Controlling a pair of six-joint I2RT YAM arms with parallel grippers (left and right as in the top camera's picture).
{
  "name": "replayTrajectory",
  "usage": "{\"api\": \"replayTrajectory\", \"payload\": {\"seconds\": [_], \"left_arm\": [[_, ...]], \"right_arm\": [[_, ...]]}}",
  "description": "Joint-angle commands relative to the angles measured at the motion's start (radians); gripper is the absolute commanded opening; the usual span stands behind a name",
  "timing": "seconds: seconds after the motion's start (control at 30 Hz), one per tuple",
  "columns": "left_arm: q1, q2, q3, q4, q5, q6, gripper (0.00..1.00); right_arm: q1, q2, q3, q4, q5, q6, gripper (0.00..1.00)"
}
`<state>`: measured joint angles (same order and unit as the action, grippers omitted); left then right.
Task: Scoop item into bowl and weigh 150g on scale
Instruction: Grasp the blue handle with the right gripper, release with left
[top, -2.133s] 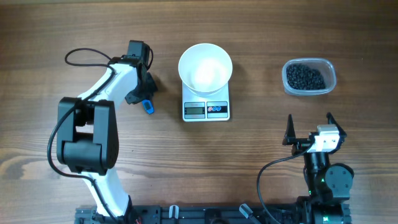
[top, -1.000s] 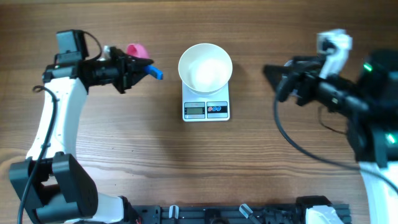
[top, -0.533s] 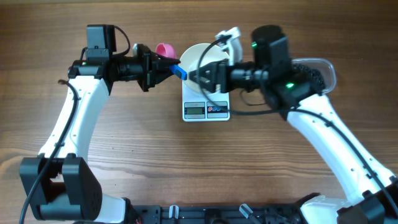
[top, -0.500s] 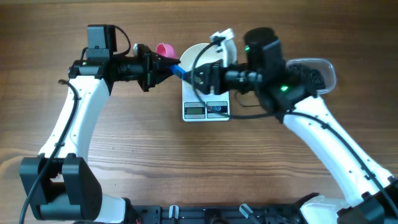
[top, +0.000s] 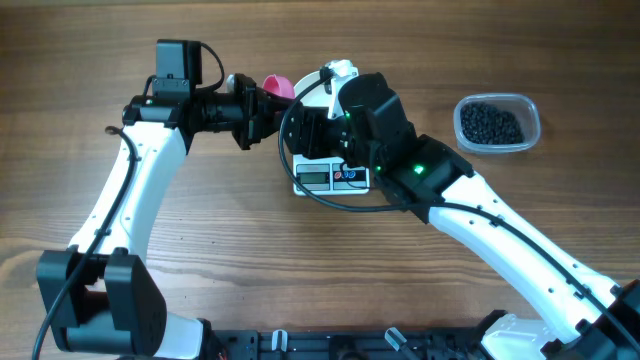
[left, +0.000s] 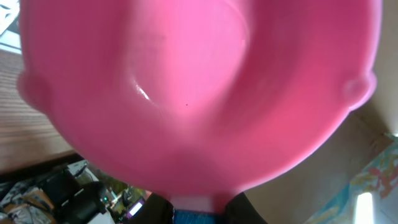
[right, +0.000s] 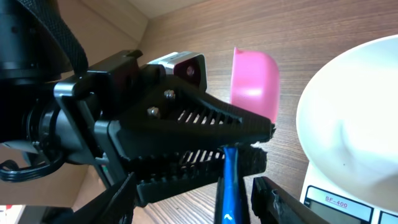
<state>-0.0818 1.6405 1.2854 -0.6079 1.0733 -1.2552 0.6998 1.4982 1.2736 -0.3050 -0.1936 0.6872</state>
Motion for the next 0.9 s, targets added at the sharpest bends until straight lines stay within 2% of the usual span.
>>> {"api": "replayTrajectory", "payload": {"seconds": [0.0,0.07,0.3,0.4,0.53,0.67,0.87], "left_arm": [[-0.002,-0.025,-0.002,0.003,0.053,-0.01,0.17],[-0.002,-0.025,-0.002,0.003,0.053,-0.01,0.17],[-0.002,-0.025,-0.002,0.019,0.053,-0.011,0.17],[-0.002,-0.025,-0.002,0.019,0.053,-0.01,0.16],[-0.002,-0.025,-0.002,0.019,0.053,-0.01,0.16],[-0.002,-0.025,-0.002,0.018,0.053,-0.01,0.16],[-0.002,-0.025,-0.002,0.027,0.051,-0.009,0.17]], "right_arm": [[0.002,0.004,0.009,0.0,0.041,0.02,0.55],[0.002,0.004,0.009,-0.007,0.04,0.023,0.46],[0.002,0.004,0.009,-0.036,0.041,0.024,0.43],[0.002,0.014,0.009,-0.036,0.041,0.035,0.34],[0.001,0.04,0.009,-0.031,0.041,0.053,0.34],[0.001,0.049,0.009,-0.01,0.05,0.052,0.27],[0.001,0.049,0.009,0.035,0.067,0.054,0.31]]}}
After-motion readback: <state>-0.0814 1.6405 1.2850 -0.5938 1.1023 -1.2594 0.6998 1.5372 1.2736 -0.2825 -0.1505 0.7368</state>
